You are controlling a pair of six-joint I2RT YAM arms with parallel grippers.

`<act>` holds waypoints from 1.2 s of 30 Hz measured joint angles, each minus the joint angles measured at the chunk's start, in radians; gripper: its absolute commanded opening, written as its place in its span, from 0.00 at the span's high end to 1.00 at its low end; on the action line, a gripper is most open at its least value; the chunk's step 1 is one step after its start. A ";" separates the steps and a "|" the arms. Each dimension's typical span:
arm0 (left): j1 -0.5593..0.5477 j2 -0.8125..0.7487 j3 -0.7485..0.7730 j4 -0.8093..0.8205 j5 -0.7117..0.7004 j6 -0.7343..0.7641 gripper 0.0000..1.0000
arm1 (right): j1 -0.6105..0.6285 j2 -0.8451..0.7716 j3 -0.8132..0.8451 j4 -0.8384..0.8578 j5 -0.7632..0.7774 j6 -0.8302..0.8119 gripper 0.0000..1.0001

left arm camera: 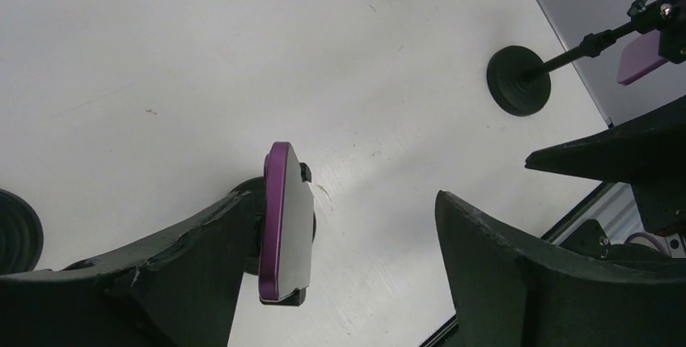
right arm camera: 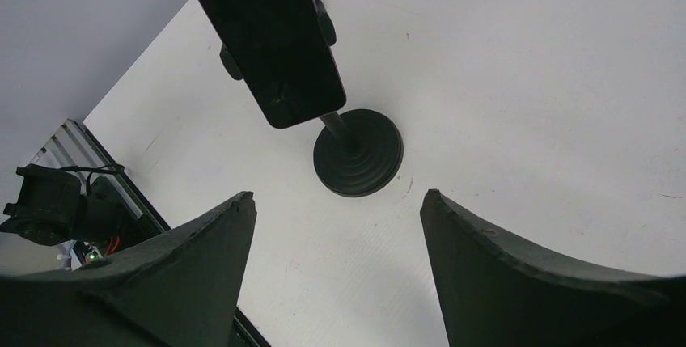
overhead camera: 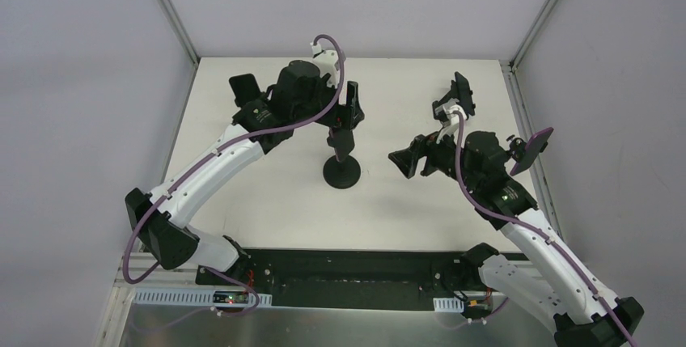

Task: Remove the phone from the phone stand
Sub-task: Place the phone stand with the phone at the center of the board, then pick up the phone stand with the phone at the center of the board.

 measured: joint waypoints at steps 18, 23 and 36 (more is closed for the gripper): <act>0.212 -0.245 -0.066 0.023 0.170 0.047 0.01 | 0.006 0.194 0.110 0.047 -0.158 0.023 0.01; 0.289 -0.360 -0.210 0.026 0.187 0.041 0.01 | 0.072 0.339 0.254 0.060 -0.156 -0.017 0.01; 0.385 -0.489 -0.390 0.009 0.207 0.022 0.01 | 0.116 0.643 0.418 0.111 -0.115 -0.116 0.01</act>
